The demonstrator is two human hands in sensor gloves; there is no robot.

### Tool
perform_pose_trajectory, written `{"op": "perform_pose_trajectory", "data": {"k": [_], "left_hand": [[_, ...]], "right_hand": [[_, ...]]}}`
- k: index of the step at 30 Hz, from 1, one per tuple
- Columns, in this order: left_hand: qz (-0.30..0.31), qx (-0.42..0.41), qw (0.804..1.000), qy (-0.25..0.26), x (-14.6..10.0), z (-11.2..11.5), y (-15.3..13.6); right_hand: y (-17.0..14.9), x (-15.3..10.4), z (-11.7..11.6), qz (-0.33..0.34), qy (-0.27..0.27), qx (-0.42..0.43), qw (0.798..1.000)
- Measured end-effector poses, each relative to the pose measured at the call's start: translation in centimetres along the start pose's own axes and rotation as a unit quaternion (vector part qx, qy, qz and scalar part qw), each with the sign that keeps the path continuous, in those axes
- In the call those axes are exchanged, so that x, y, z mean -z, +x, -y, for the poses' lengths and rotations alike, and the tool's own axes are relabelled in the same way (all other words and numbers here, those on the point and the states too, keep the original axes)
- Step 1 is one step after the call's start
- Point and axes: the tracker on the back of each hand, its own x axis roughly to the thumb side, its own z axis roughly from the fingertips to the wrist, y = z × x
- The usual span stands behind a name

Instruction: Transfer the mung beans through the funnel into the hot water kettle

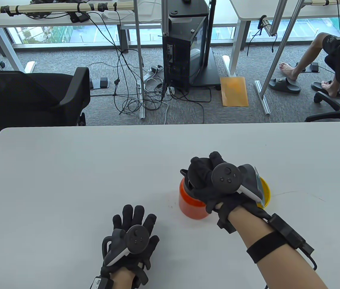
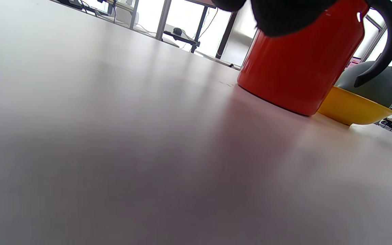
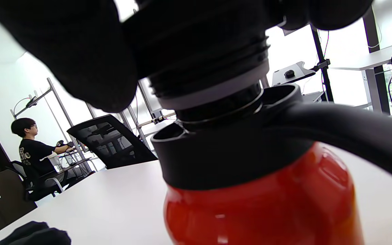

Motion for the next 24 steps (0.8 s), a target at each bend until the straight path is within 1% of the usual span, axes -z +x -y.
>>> {"op": "perform_pose_trajectory", "data": {"k": [7, 14, 16, 20, 22, 24], "left_hand": [[0.003, -0.002, 1.000, -0.001, 0.0, 0.1, 0.0], [0.003, -0.004, 1.000, -0.001, 0.0, 0.1, -0.1], [0.003, -0.005, 1.000, -0.001, 0.0, 0.1, -0.1], [0.004, -0.006, 1.000, -0.003, 0.1, 0.1, 0.0], [0.005, -0.006, 1.000, -0.004, 0.1, 0.2, 0.0], [0.005, -0.005, 1.000, -0.004, 0.1, 0.2, 0.0]], "right_hand": [[0.4, 0.6, -1.1, -0.034, 0.019, -0.009, 0.999], [-0.1, 1.3, -2.1, -0.069, 0.038, 0.013, 0.997], [-0.2, 1.3, -2.2, -0.073, 0.032, 0.018, 0.997], [-0.6, 1.4, -2.1, -0.089, 0.046, 0.031, 0.994], [-0.8, 1.4, -2.3, -0.104, 0.053, 0.022, 0.993], [-0.9, 1.4, -2.5, -0.100, 0.058, 0.029, 0.993]]}}
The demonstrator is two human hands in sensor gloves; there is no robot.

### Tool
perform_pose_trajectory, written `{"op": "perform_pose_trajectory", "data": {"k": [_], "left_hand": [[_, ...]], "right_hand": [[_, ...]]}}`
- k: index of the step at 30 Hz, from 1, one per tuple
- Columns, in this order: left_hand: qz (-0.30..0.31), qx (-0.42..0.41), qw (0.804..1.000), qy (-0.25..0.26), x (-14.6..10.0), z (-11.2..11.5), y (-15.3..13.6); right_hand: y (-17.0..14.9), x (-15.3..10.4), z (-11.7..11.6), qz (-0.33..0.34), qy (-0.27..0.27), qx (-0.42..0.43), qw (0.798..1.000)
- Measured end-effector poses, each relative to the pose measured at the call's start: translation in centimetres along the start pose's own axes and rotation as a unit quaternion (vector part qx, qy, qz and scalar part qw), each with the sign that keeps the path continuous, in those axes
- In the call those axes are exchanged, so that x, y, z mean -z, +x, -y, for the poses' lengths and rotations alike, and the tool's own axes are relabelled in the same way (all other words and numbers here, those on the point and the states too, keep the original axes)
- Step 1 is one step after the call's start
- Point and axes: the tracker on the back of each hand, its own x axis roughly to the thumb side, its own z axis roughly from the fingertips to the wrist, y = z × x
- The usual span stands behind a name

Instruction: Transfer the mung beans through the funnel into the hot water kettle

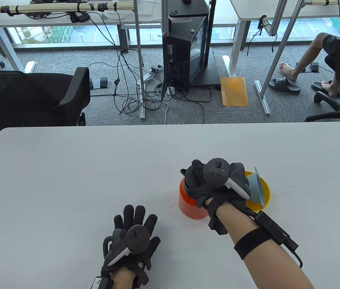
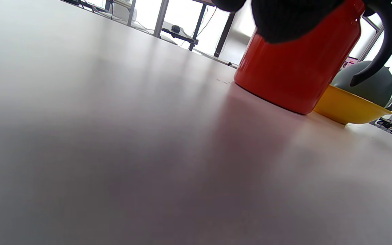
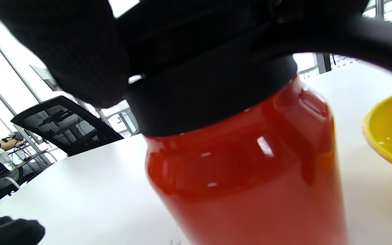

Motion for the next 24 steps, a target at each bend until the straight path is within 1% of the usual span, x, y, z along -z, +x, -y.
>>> {"op": "perform_pose_trajectory", "data": {"k": [6, 8, 10, 13, 15, 19, 22, 24], "left_hand": [[-0.004, 0.007, 1.000, -0.004, 0.0, 0.0, 0.0], [-0.003, 0.005, 1.000, -0.006, 0.0, 0.1, 0.1], [-0.002, 0.005, 1.000, -0.006, 0.0, 0.1, 0.1], [-0.004, 0.003, 1.000, -0.009, 0.0, 0.2, 0.0], [-0.005, 0.002, 1.000, -0.010, 0.1, 0.2, 0.0], [-0.002, 0.004, 1.000, -0.013, 0.1, 0.3, 0.2], [-0.001, 0.005, 1.000, -0.015, 0.1, 0.4, 0.3], [0.000, 0.006, 1.000, -0.015, 0.1, 0.4, 0.3]], "right_hand": [[0.1, -0.3, -0.4, 0.002, -0.005, -0.007, 1.000], [0.0, -0.4, -0.4, 0.011, 0.006, -0.009, 1.000], [-0.1, -0.7, 0.1, 0.019, 0.007, 0.007, 1.000], [-0.3, -1.5, 1.5, 0.043, 0.003, 0.032, 0.999], [-0.6, -2.5, 2.7, 0.063, -0.013, 0.050, 0.997], [-1.7, -4.6, 4.2, 0.086, -0.040, 0.060, 0.994], [-2.9, -6.3, 4.5, 0.097, -0.049, 0.053, 0.993], [-4.2, -7.5, 4.0, 0.099, -0.036, 0.032, 0.994]]}}
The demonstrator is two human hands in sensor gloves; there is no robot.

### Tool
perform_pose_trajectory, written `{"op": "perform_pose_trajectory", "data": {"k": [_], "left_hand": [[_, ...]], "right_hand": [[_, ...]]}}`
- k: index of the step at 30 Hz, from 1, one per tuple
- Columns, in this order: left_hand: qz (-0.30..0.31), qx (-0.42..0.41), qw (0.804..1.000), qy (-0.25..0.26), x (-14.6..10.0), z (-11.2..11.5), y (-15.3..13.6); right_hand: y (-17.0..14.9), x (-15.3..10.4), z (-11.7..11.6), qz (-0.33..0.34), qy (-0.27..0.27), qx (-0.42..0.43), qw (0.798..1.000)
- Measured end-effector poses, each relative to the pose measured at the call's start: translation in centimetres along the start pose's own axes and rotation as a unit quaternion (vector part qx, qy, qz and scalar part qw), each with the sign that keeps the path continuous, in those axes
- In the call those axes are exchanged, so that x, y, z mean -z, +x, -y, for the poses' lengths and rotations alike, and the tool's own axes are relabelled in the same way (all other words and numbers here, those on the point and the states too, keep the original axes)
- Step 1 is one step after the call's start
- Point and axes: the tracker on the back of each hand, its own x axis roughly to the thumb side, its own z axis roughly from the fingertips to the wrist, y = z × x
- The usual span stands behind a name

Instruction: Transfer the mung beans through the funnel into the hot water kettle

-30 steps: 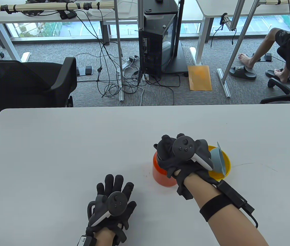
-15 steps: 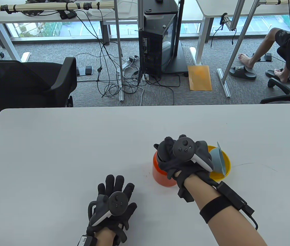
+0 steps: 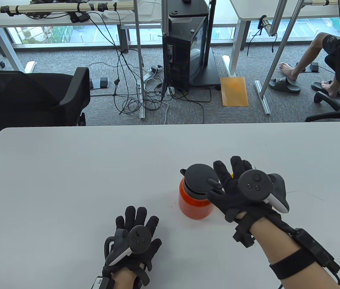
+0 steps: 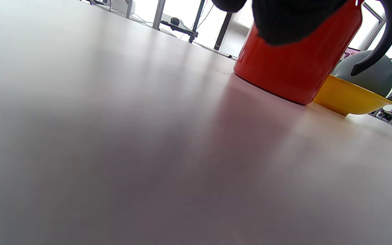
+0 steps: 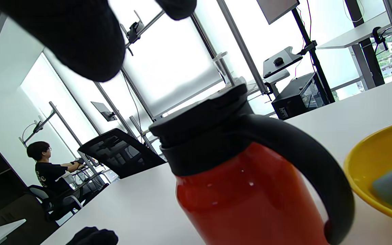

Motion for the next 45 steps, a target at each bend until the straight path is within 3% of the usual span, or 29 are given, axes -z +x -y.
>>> {"op": "perform_pose_trajectory", "data": {"k": [6, 19, 24, 32, 45], "left_hand": [[-0.001, -0.001, 1.000, -0.004, 0.0, 0.1, 0.0], [-0.001, 0.004, 1.000, -0.008, 0.1, 0.2, 0.1], [0.000, 0.007, 1.000, -0.014, 0.1, 0.4, 0.2], [0.000, 0.006, 1.000, -0.022, 0.2, 0.7, 0.3], [0.000, 0.000, 1.000, -0.024, 0.5, 0.8, 0.5]], "right_hand": [[-3.2, -3.5, -2.2, -0.018, 0.055, -0.054, 0.997], [-11.1, -9.9, -8.7, -0.071, 0.086, -0.136, 0.984], [-12.6, -11.3, -10.6, -0.080, 0.096, -0.168, 0.978], [-12.9, -11.5, -11.2, -0.098, 0.073, -0.227, 0.966], [-13.2, -11.8, -11.1, -0.100, 0.061, -0.212, 0.970]]}}
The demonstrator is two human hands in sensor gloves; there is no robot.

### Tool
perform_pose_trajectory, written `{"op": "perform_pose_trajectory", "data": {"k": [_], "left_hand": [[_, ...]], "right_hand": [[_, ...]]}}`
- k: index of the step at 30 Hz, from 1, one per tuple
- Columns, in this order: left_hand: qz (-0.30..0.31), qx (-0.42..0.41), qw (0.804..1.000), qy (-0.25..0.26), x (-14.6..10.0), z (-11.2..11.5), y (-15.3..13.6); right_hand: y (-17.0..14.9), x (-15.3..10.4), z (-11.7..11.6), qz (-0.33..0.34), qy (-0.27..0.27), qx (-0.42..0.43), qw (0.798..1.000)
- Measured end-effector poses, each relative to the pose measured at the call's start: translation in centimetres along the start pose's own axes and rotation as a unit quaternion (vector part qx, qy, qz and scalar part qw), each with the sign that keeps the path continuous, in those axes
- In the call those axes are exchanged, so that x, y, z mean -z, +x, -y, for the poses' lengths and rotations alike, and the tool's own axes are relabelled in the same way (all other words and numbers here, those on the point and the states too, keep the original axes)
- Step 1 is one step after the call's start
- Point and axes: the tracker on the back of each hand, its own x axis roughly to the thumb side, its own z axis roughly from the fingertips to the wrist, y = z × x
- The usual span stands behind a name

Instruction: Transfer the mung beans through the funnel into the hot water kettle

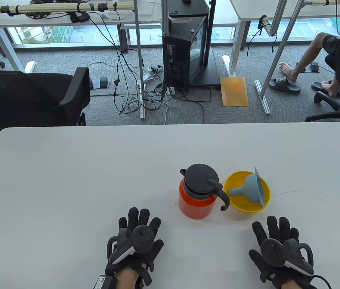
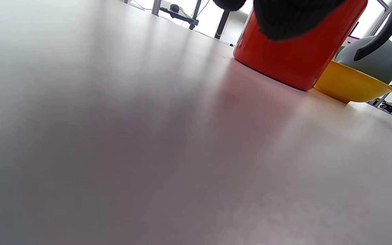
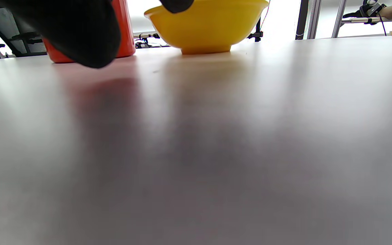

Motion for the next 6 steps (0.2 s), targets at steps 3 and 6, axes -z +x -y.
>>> {"op": "perform_pose_trajectory", "data": {"k": [3, 6], "left_hand": [[0.001, 0.002, 1.000, 0.000, -0.01, -0.01, 0.10], [0.002, -0.001, 1.000, 0.002, -0.01, 0.03, -0.03]], "right_hand": [[-0.04, -0.07, 0.16, 0.002, -0.006, 0.006, 1.000], [-0.09, 0.04, 0.01, 0.006, -0.005, 0.009, 1.000]]}}
